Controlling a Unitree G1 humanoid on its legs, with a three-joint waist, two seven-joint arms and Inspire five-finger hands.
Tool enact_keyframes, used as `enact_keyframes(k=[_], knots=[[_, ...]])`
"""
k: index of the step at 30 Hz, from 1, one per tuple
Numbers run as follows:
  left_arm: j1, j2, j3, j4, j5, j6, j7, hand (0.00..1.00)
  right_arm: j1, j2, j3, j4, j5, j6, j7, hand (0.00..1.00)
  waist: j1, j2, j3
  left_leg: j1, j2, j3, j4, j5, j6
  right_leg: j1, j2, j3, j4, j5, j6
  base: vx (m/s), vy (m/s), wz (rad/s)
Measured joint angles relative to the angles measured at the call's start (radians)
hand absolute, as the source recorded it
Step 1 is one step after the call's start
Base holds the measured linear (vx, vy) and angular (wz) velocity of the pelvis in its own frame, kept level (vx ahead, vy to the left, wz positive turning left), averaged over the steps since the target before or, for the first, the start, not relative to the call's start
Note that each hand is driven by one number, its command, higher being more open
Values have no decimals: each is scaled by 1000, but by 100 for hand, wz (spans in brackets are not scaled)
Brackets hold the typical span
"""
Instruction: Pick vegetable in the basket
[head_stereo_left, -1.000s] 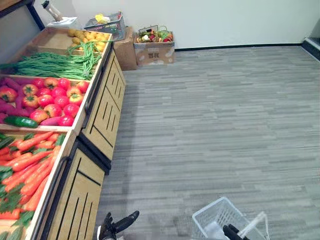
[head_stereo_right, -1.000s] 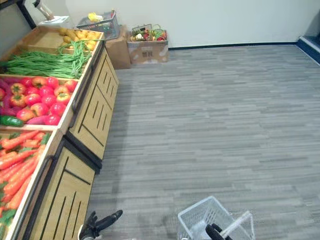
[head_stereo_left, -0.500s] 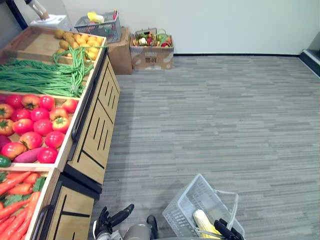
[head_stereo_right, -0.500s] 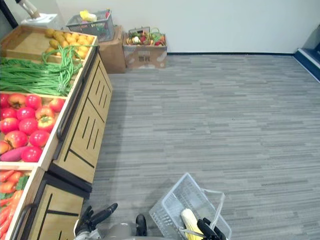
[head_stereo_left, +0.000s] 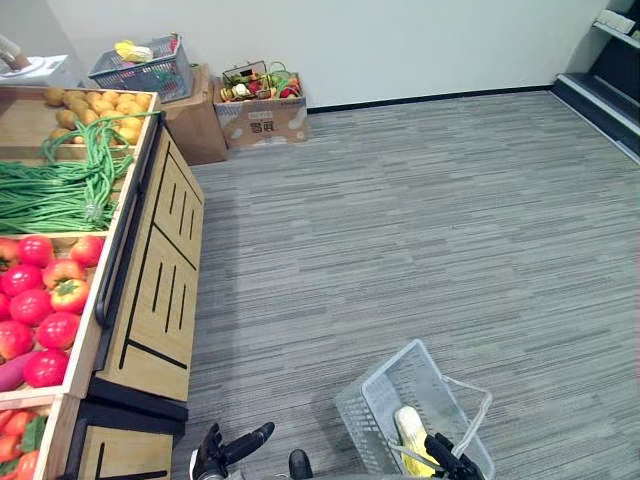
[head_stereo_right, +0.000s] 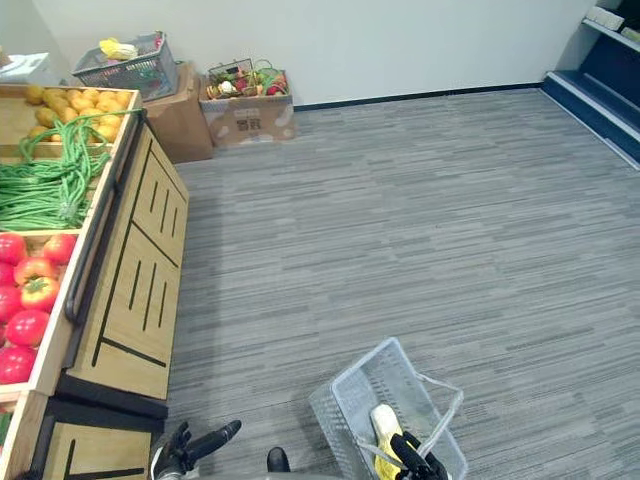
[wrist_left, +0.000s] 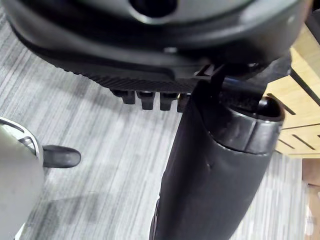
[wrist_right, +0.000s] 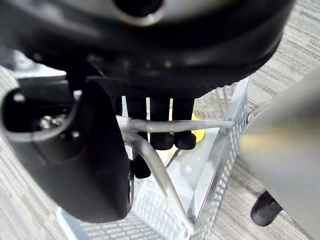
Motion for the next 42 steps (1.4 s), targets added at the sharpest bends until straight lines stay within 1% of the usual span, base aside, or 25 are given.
enact_keyframes(k=[3,5,8,9,10,11,12,13,14,15,16,18,19,20,21,23,24,25,26,27,29,34,36,38,42], knots=[[2,0,0,-1,0,0,0,100,10,1,0,1,-1,3,-2,0,1,-2,-1,24,3,-6,19,-27,5,-3,0,-7,71,0,0,82,1,4],[7,-2,-1,-3,0,0,0,100,20,-2,-1,-1,-2,3,0,0,0,4,-4,27,10,-25,51,-54,9,-34,0,-21,181,0,0,103,26,22],[14,-3,-2,-11,-1,0,-1,100,33,-2,-29,-4,-2,3,0,0,-1,0,-2,60,-2,-62,77,-86,23,-82,-31,-65,386,1,0,97,39,38],[15,-6,-2,-13,-1,0,-1,100,32,-2,-42,-6,-2,2,-1,0,-1,0,0,78,-11,-75,84,-98,29,-99,-44,-69,466,15,-5,99,37,39],[16,-8,-2,-13,-1,0,-1,100,33,-3,-43,-11,-1,3,-1,0,-1,5,3,87,-12,-83,86,-103,32,-106,-49,-74,500,29,-7,97,30,33],[19,-10,-1,-13,-1,0,-1,100,34,-3,-46,-23,-2,-2,-2,0,-3,14,8,106,-11,-94,88,-114,37,-118,-60,-93,562,63,-9,92,20,24],[22,-9,1,-15,-1,0,-1,100,33,-5,-48,-31,-2,-5,-2,0,-3,20,13,119,-10,-103,88,-125,42,-132,-71,-109,614,74,-11,94,5,24],[24,-8,1,-15,0,1,-1,100,35,-6,-48,-38,-4,-4,-2,0,-3,20,14,124,-9,-116,93,-136,46,-141,-77,-120,645,58,-9,85,-33,31],[25,-8,1,-15,0,1,0,100,37,-8,-48,-41,-4,-5,-1,0,-3,21,14,130,-3,-139,103,-153,49,-151,-84,-145,660,5,-4,65,-55,41],[25,-8,1,-16,0,1,-2,100,39,-9,-51,-41,-4,-6,-2,0,-4,22,15,131,4,-152,110,-162,46,-163,-85,-163,649,-33,-3,75,-89,57],[25,-8,2,-14,0,1,-2,100,40,-10,-59,-41,-3,-6,-1,0,-8,25,16,135,20,-176,121,-168,40,-175,-74,-178,594,-73,-3,93,-124,61],[26,-9,3,-10,1,3,-2,100,43,-9,-58,-41,-2,-5,1,0,-17,35,21,140,54,-210,133,-174,22,-181,-38,-173,468,-91,2,119,-154,61],[29,-7,3,-11,2,5,-2,100,42,-8,-54,-46,0,-7,5,0,-19,40,23,145,88,-233,134,-177,0,-194,2,-147,315,-77,21,149,-206,51],[29,-5,3,-11,2,5,-2,100,42,-7,-44,-48,0,-7,6,0,-19,39,23,146,97,-244,134,-179,-12,-198,14,-130,255,-62,29,210,-294,60],[27,2,4,-12,1,5,-2,100,44,-5,-34,-52,-3,-9,9,0,-21,23,25,151,100,-258,134,-184,-33,-200,27,-93,144,8,26,198,-282,43],[13,8,8,1,5,7,-1,100,47,-1,-22,-47,-3,-8,12,0,-20,-1,25,167,95,-293,136,-202,-64,-191,25,-70,91,138,9,227,-308,42],[21,-11,10,0,6,9,-2,100,48,-8,-20,-47,-10,-11,12,0,-19,24,5,157,122,-296,135,-197,-74,-188,48,-81,72,137,1,233,-308,25],[21,-26,11,1,6,9,-2,100,47,-16,-18,-50,-11,-13,13,0,-19,32,2,156,132,-298,133,-198,-79,-182,58,-87,51,136,-4,236,-302,10],[19,-47,15,1,11,9,-2,100,41,-29,-15,-57,-12,-12,15,0,-19,60,2,154,153,-301,119,-195,-94,-169,82,-97,10,146,-20,200,-281,6],[20,-53,12,2,17,10,-4,100,36,-37,-11,-57,-14,-10,16,0,-19,75,1,155,167,-301,107,-187,-107,-161,99,-100,-14,151,-27,177,-258,3],[19,-54,12,2,23,10,-4,100,33,-42,1,-52,-22,-7,19,0,-20,74,3,158,179,-300,102,-177,-116,-147,114,-99,-35,152,-37,120,-174,-6],[17,-50,9,3,23,10,-4,100,28,-44,1,-27,-20,-5,22,0,-25,69,1,168,172,-300,104,-169,-121,-108,113,-93,-93,165,-42,74,-9,-4],[17,-46,2,5,23,10,-4,100,28,-40,1,-17,-20,-3,21,0,-25,59,-4,168,164,-300,105,-169,-121,-88,108,-92,-133,187,-39,23,97,-2],[14,-35,-2,14,22,10,-4,100,28,-34,1,-11,-20,-2,21,0,-25,48,-10,164,152,-300,108,-169,-121,-76,98,-91,-165,204,-33,0,106,-1],[13,-18,-29,20,22,9,-3,100,35,-34,17,-9,-21,-3,21,0,-27,32,-17,155,111,-302,135,-169,-121,-51,55,-92,-204,229,-6,-42,118,5]])
